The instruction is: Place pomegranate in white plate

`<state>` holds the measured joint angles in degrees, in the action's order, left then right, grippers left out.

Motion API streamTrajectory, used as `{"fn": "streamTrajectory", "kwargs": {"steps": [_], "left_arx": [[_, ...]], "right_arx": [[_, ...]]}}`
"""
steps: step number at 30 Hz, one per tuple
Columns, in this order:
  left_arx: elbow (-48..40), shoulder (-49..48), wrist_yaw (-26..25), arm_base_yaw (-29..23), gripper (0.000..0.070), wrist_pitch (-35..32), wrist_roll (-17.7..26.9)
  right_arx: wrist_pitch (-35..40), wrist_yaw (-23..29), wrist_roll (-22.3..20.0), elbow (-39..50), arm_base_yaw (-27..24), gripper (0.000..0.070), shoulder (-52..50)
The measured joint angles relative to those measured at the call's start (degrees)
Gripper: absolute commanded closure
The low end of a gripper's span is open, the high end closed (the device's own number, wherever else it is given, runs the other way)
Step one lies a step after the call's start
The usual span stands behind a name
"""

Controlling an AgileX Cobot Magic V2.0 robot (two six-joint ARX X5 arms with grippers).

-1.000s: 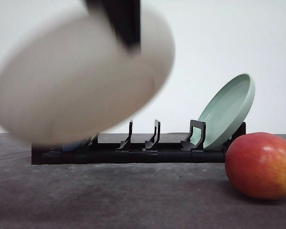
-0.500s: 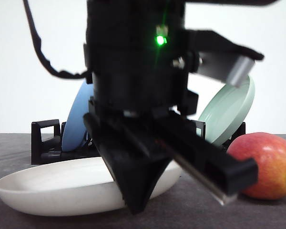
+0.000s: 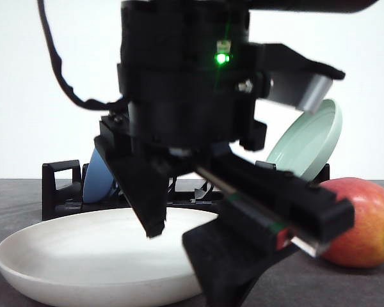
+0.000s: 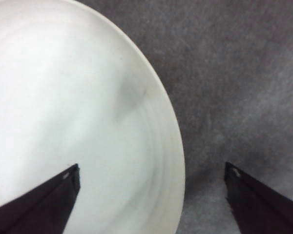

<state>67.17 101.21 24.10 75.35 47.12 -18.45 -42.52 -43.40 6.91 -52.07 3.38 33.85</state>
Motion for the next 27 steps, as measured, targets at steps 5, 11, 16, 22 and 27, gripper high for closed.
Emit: {"fn": "streamTrajectory", "kwargs": {"steps": [5, 11, 16, 22, 27], "left_arx": [[0.0, -7.5, 0.0, 0.0, 0.0095, 1.0, -1.0], [0.0, -19.2, 0.0, 0.0, 0.0104, 3.4, -1.2], [0.0, -28.8, -0.1, 0.0, 0.0110, 6.3, -1.1], [-0.1, -39.3, -2.5, 0.0, 0.0110, 9.4, -0.5], [-2.8, -49.6, -5.1, 0.1, 0.0110, 9.2, 1.1]], "right_arx": [[-3.8, 1.8, -0.2, 0.0, 4.2, 0.0120, 4.0], [-9.0, 4.9, -2.0, 0.0, 8.0, 0.0120, 11.7], [-10.4, 10.0, -3.4, 0.0, 10.6, 0.0113, 19.5], [-10.2, 18.4, -4.6, 0.0, 13.6, 0.0000, 28.1], [-8.9, 21.0, -5.6, 0.0, 15.2, 0.0000, 35.5]]}}
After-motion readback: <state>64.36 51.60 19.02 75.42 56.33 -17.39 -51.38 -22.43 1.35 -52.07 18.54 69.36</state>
